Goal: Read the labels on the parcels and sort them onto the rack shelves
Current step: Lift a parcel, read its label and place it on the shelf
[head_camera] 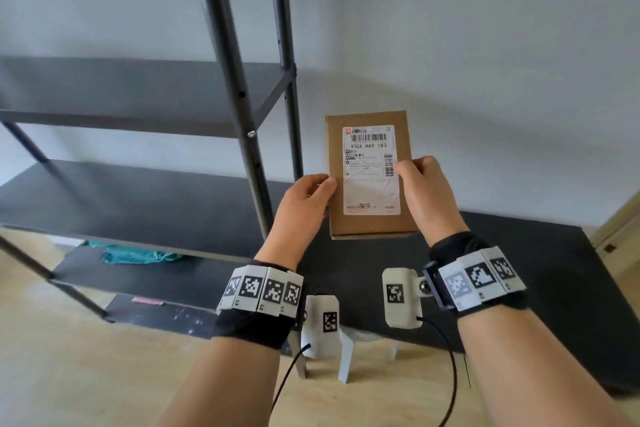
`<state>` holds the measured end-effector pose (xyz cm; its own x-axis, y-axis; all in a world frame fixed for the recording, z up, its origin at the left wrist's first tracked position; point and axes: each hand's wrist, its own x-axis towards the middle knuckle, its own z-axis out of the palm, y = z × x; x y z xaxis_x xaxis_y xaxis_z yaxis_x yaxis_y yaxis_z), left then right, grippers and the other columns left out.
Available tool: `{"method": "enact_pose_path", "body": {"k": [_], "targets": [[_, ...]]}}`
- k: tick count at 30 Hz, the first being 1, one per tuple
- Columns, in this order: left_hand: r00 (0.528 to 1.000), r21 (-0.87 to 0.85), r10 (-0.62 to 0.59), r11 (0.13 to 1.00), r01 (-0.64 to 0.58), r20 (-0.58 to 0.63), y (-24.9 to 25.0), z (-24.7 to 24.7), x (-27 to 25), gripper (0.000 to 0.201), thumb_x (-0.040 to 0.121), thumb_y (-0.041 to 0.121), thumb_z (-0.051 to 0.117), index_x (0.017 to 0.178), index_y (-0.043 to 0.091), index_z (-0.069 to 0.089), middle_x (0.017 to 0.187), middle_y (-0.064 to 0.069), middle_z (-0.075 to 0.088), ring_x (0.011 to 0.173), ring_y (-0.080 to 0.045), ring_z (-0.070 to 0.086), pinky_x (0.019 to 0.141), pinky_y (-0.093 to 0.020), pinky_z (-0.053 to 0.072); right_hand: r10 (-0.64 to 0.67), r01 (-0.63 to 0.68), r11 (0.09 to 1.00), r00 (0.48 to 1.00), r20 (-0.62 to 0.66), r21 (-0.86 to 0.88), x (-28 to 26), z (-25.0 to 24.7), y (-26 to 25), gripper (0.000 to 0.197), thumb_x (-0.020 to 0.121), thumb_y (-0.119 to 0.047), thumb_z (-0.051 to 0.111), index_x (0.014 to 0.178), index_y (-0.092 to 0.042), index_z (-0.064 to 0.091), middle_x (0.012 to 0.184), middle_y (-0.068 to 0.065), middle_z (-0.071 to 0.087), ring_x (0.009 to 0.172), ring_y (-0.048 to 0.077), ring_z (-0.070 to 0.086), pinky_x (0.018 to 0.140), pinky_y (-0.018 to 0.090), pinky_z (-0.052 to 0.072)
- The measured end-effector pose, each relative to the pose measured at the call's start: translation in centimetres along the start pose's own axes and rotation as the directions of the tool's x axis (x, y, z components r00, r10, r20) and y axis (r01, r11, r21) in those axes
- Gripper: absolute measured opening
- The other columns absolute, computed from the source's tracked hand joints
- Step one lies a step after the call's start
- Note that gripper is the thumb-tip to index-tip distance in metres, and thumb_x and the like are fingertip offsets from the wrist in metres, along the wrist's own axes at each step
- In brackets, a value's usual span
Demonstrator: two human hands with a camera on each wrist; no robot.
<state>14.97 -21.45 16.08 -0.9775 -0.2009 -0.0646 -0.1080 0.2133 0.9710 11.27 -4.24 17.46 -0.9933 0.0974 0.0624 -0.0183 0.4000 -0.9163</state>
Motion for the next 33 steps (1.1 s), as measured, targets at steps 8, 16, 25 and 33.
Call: {"method": "enact_pose_path", "body": {"k": [8,16,25,33], "targets": [[0.997,-0.028,-0.07,0.997,0.07,-0.032,-3.3,-8.3,-9.3,0.037,0.102,0.038,0.047,0.132,0.02,0.058,0.119,0.001,0.069,0.109,-0.016,0.066,0.087,-0.028,0.055,0.009,-0.009,1.0,0.999,0.047,-0.007,-10.3,6.0,-1.5,0.026,0.095,-0.038,0.045,0.1,-0.013,0.048,0.089,0.001,0.063,0.075,0.011,0.061,0.06,0.024,0.045],[0.964,-0.051,-0.131,0.991,0.122,-0.23,-7.6,-19.7,-16.0,0.026,0.098,0.041,0.053,0.115,0.021,0.058,0.107,0.004,0.068,0.101,-0.013,0.066,0.095,-0.04,0.056,-0.02,0.003,0.997,0.975,0.222,0.077,-18.3,15.4,-5.7,0.026,0.093,-0.041,0.051,0.106,-0.017,0.049,0.098,0.003,0.065,0.085,0.014,0.063,0.066,0.031,0.049],[0.86,-0.116,-0.209,0.978,0.174,-0.465,-12.1,-32.2,-18.5,0.032,0.099,0.04,0.052,0.115,0.013,0.057,0.107,-0.006,0.068,0.099,-0.019,0.069,0.086,-0.038,0.06,-0.088,0.062,0.996,0.88,0.467,0.071,-21.8,29.3,-10.5,0.027,0.096,-0.039,0.05,0.11,-0.015,0.048,0.091,-0.007,0.062,0.077,0.004,0.059,0.057,0.022,0.043],[0.719,-0.15,-0.241,0.97,0.19,-0.652,-14.8,-44.3,-14.5,0.02,0.101,0.031,0.051,0.109,0.013,0.056,0.097,-0.006,0.067,0.077,-0.01,0.065,0.054,-0.015,0.049,-0.126,0.094,0.992,0.779,0.614,0.083,-20.1,44.2,-15.3,0.035,0.094,-0.044,0.053,0.111,-0.014,0.051,0.097,-0.001,0.064,0.085,0.013,0.064,0.06,0.025,0.047]]}}
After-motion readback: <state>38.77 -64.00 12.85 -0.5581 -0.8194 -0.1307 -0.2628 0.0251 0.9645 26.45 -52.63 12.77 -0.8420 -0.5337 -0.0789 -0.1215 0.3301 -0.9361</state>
